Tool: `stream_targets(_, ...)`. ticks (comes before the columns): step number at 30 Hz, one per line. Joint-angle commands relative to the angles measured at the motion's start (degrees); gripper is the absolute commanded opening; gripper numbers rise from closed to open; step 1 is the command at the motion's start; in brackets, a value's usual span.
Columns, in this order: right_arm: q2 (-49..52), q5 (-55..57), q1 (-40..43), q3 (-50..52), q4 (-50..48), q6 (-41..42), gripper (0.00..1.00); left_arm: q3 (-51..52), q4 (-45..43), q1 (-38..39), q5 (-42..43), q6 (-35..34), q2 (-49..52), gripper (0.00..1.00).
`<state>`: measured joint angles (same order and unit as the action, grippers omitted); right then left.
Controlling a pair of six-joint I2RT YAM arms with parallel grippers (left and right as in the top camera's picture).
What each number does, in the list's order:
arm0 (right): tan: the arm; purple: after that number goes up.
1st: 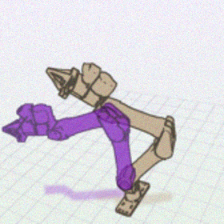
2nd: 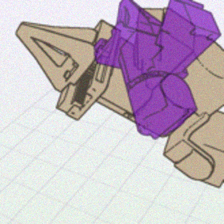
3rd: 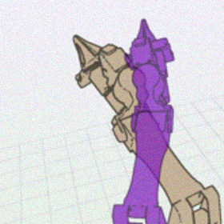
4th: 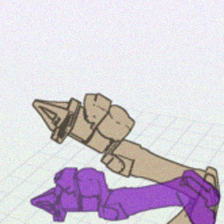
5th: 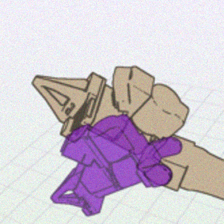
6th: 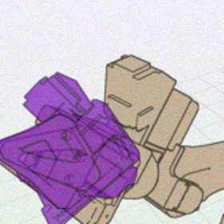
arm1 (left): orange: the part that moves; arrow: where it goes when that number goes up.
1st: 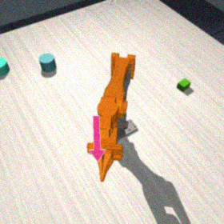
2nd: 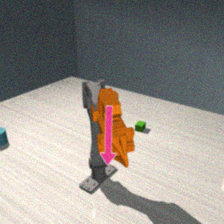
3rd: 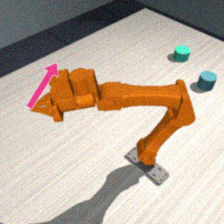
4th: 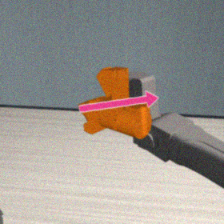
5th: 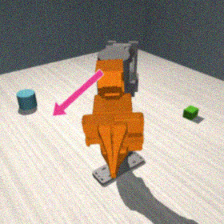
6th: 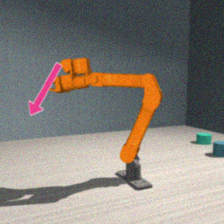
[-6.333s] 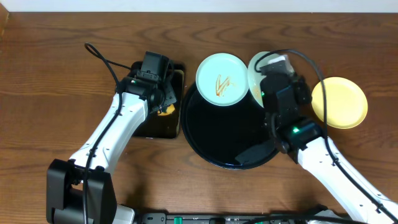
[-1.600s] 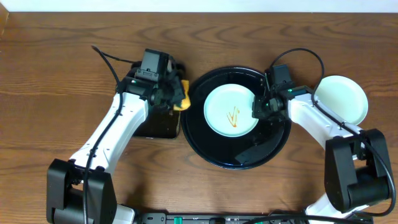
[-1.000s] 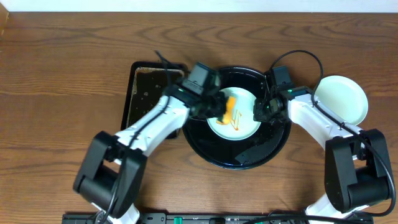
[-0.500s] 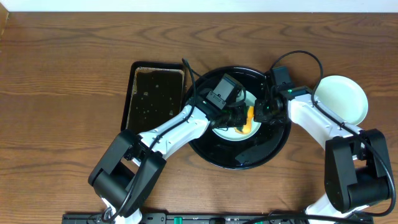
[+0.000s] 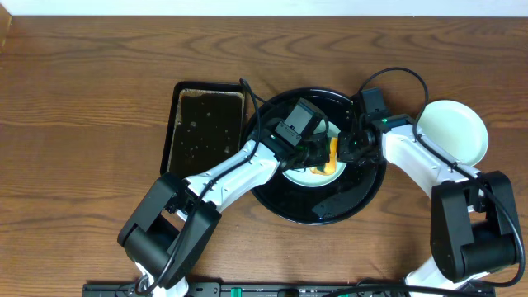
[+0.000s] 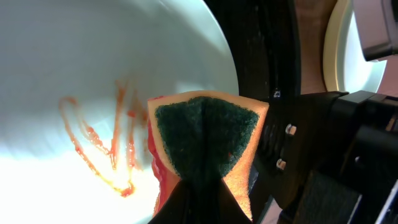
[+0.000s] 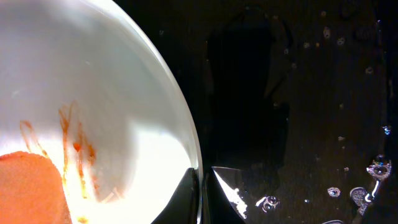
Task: Clean dirty plates on tray and stack at the side
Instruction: 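Scrub the remaining blue plate with the sponge in the left gripper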
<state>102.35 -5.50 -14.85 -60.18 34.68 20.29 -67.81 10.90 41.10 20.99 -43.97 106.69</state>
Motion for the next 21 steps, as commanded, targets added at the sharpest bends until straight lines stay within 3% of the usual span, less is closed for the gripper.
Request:
stream_targets(1, -0.7, 1.0, 0.5, 0.3, 0.2, -1.1, 0.01, 0.1, -0.5, 0.1, -0.7, -0.8, 0.8, 0.08)
stream_targets(18, -0.7, 1.0, 0.5, 0.3, 0.5, -1.1, 0.01, 0.1, -4.7, 0.4, 3.4, -2.2, 8.7, 0.07)
stream_targets(21, -0.7, 1.0, 0.5, 0.3, 0.5, -1.1, 0.01, 0.1, -4.5, 0.4, 3.1, 0.2, 10.6, 0.07)
